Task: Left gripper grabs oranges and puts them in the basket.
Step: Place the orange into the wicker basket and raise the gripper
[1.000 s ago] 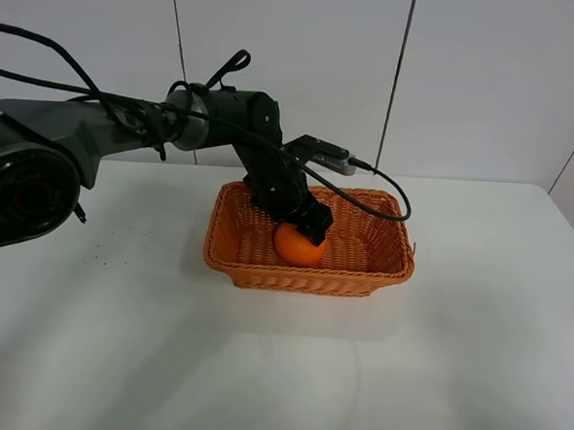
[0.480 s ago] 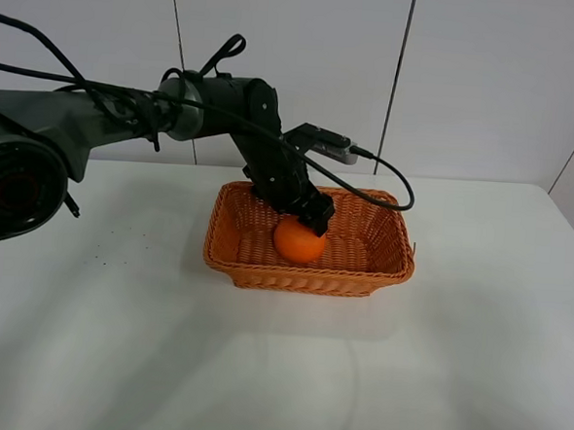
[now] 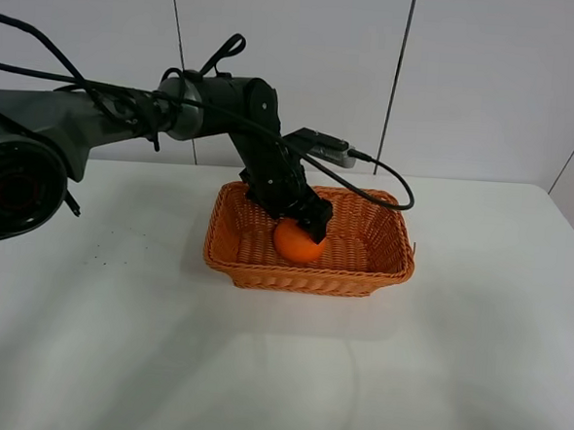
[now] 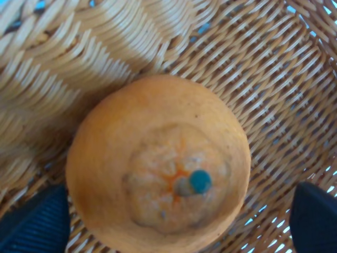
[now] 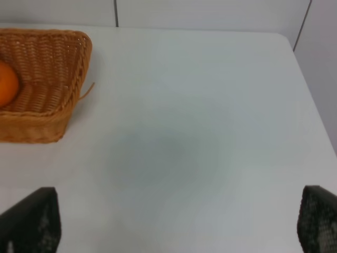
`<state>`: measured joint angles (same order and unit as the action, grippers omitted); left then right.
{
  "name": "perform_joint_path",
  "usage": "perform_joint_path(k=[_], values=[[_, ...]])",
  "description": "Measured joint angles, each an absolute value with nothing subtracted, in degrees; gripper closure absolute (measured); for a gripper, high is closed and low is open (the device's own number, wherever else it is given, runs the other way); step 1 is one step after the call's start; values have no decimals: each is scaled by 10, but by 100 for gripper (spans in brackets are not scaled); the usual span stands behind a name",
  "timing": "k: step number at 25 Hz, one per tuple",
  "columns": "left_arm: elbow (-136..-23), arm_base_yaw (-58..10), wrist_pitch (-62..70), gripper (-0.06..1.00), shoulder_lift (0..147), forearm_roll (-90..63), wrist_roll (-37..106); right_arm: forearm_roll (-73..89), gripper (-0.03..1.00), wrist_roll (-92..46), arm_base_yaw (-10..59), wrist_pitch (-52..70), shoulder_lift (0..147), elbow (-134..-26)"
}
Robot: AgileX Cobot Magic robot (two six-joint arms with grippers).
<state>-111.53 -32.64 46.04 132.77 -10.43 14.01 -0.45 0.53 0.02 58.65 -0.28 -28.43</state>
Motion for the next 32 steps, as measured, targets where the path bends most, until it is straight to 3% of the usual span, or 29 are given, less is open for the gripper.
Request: perform_joint_path(k=[19,32], values=[[-1162,-317,542,0,1263,13,64,-4,27,5,0,586,-3,-284],[-1162,-155,569,0,1247,9,73,-4,27,5,0,586,-3,-284]])
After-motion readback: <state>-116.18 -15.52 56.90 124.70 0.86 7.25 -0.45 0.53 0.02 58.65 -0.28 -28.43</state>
